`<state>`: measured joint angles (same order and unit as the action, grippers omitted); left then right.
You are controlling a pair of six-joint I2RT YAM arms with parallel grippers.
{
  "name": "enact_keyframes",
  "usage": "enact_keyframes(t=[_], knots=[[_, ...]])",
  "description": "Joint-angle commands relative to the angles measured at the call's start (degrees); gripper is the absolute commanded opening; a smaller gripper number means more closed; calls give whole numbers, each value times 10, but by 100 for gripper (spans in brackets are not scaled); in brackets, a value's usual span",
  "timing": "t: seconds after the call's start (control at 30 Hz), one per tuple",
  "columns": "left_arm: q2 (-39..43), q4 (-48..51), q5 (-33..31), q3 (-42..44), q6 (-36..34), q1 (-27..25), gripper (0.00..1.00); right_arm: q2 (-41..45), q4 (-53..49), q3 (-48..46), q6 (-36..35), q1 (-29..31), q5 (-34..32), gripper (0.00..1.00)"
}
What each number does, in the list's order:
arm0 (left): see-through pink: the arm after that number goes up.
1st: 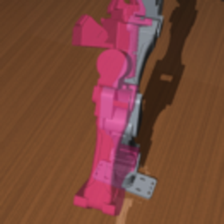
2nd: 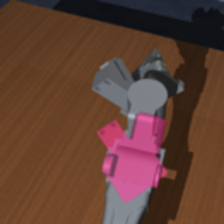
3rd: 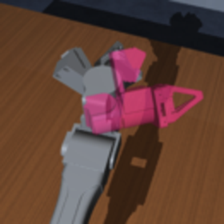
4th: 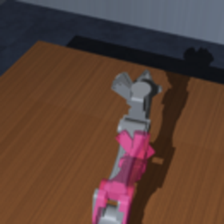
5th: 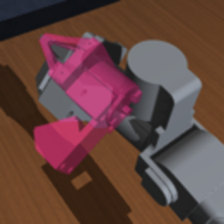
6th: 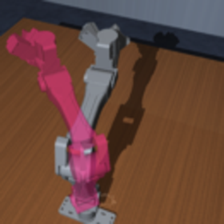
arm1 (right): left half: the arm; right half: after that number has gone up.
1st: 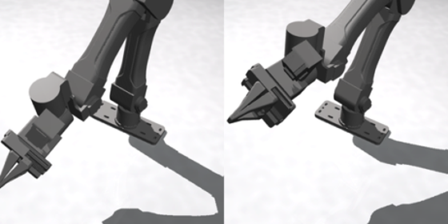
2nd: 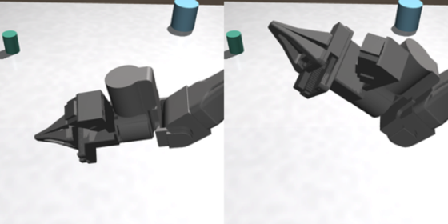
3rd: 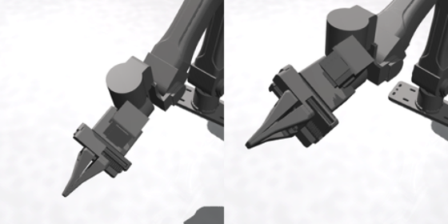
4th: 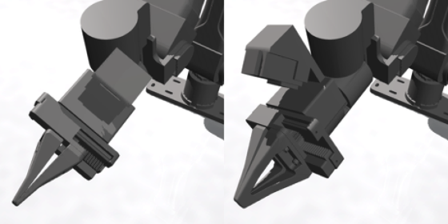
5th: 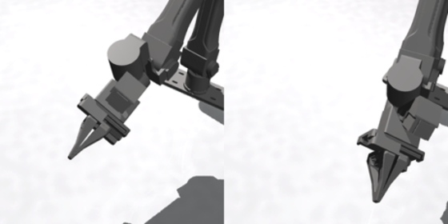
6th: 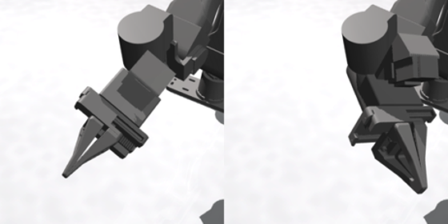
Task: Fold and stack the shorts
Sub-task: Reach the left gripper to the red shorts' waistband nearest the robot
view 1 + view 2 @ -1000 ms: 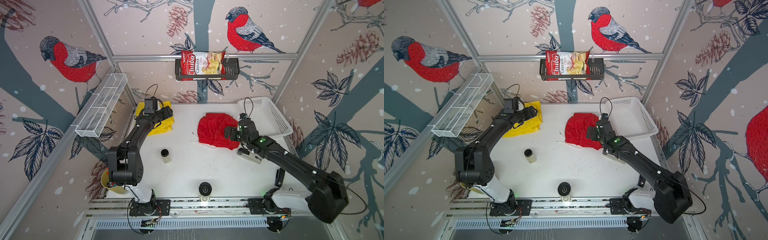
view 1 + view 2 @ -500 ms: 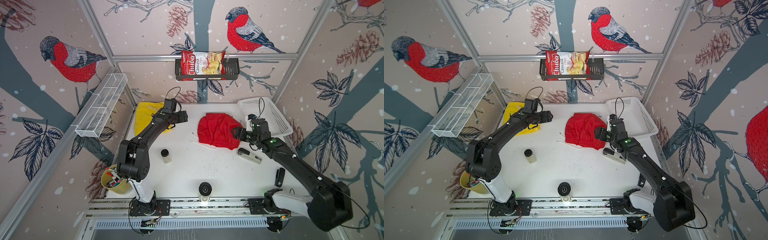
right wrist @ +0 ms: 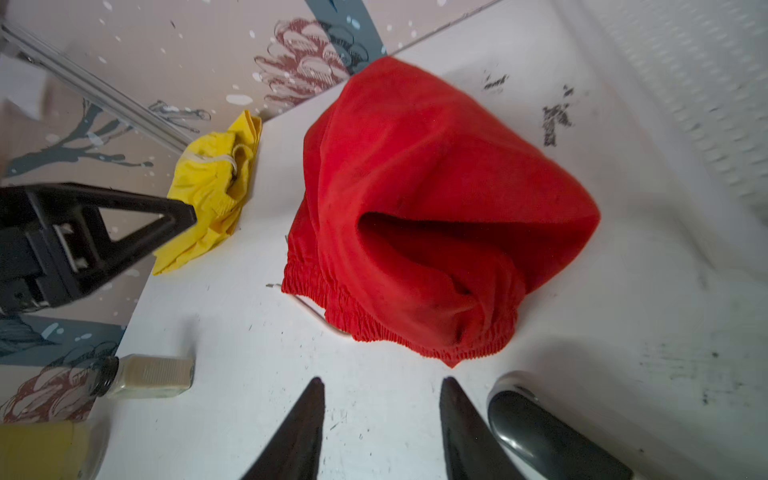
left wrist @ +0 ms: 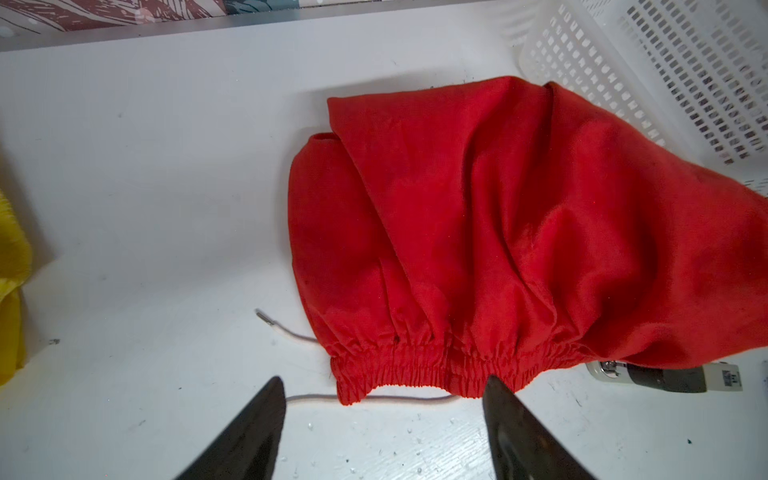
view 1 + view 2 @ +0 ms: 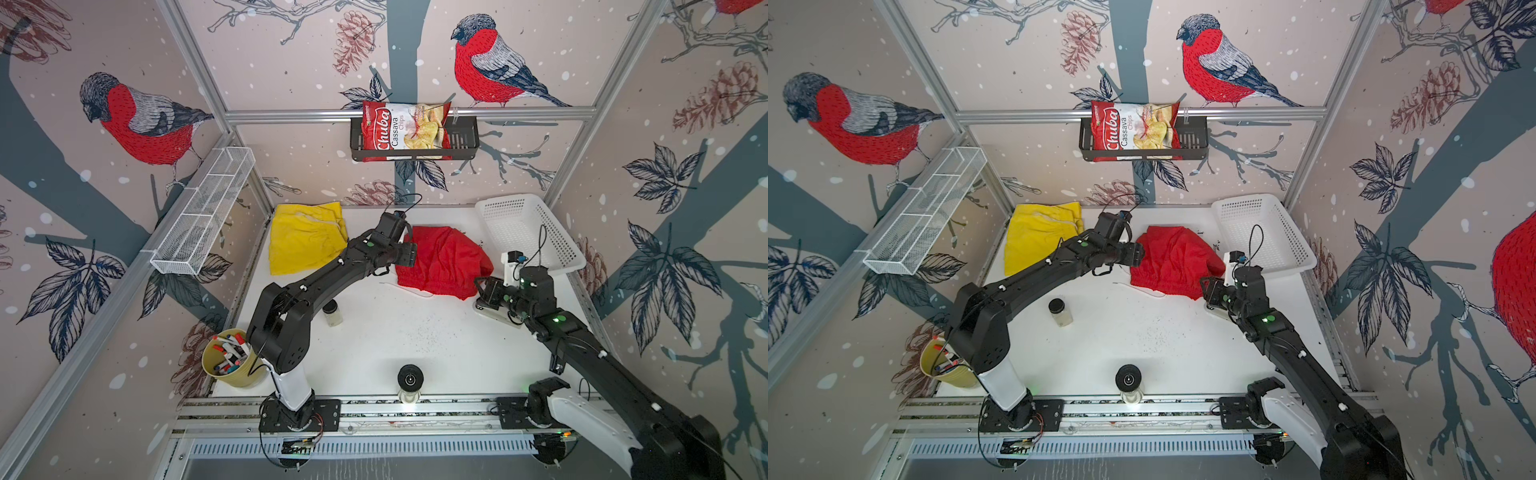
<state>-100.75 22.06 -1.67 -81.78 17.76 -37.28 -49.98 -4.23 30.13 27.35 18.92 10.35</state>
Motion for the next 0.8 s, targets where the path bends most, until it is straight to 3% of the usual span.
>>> enact_keyframes(t=[0.0, 0.17, 0.37, 0.47, 0.63, 0.77], knots=[[0, -31, -34, 16, 20, -35, 69, 43, 45, -21, -3, -9, -42, 47], [-21, -57, -93, 9, 49, -95, 69, 111, 37, -37, -12, -16, -65, 48], [-109, 61, -186, -125, 65, -124, 72, 133, 54, -48, -4, -18, -80, 51], [-121, 88, -238, -141, 60, -148, 73, 117, 69, -59, 0, -22, -79, 53], [-123, 78, -229, -105, 69, -158, 78, 85, 82, -66, 3, -33, -68, 51], [-129, 29, -176, -88, 69, -158, 84, 80, 80, -53, 14, -54, -91, 51]])
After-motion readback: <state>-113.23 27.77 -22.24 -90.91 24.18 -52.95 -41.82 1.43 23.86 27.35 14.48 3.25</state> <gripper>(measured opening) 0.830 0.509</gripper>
